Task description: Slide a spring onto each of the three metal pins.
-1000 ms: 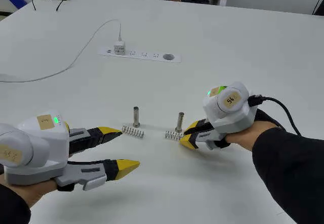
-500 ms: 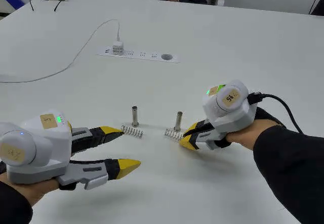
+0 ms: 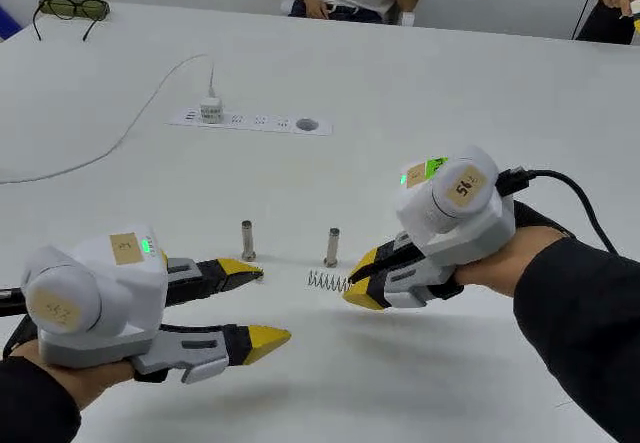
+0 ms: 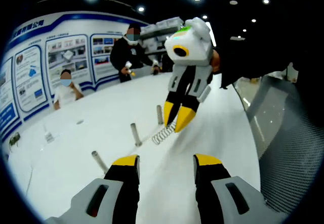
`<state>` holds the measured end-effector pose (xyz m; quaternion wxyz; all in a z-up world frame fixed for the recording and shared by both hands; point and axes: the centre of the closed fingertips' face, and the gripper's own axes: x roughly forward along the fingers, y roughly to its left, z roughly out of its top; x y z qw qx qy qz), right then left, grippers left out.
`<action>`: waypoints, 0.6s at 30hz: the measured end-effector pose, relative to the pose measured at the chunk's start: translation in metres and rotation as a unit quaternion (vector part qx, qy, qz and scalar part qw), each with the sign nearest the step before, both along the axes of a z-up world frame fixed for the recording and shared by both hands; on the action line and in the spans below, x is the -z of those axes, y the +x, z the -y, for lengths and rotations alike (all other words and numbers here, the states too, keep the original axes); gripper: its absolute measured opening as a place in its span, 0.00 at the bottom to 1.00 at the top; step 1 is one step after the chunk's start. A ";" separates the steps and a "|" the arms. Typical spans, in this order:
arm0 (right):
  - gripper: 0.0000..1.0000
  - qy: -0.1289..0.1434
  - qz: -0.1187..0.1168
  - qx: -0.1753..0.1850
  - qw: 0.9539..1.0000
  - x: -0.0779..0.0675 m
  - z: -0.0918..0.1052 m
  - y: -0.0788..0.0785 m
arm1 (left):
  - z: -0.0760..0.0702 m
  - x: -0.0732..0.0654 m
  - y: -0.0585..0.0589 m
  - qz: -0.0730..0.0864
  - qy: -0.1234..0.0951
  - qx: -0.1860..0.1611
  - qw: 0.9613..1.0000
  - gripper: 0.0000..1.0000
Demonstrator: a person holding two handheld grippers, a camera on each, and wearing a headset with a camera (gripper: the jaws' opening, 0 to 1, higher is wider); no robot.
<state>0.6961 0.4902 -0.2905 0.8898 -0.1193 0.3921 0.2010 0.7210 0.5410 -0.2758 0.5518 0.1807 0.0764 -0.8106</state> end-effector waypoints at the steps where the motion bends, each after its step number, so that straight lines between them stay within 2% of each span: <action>1: 0.12 -0.001 -0.001 -0.005 1.000 -0.002 -0.002 -0.001 | 0.001 0.000 -0.001 0.001 -0.001 0.003 1.000 0.43; 5: 0.12 -0.003 -0.003 -0.031 1.000 -0.011 -0.016 -0.008 | 0.002 -0.003 -0.007 0.007 -0.003 0.016 1.000 0.43; 12: 0.12 -0.008 -0.013 -0.066 0.998 -0.019 -0.034 -0.015 | 0.003 -0.008 -0.017 0.019 -0.009 0.035 0.999 0.40; 18: 0.12 -0.012 -0.018 -0.085 0.996 -0.024 -0.043 -0.020 | 0.002 -0.011 -0.025 0.030 -0.014 0.055 0.998 0.29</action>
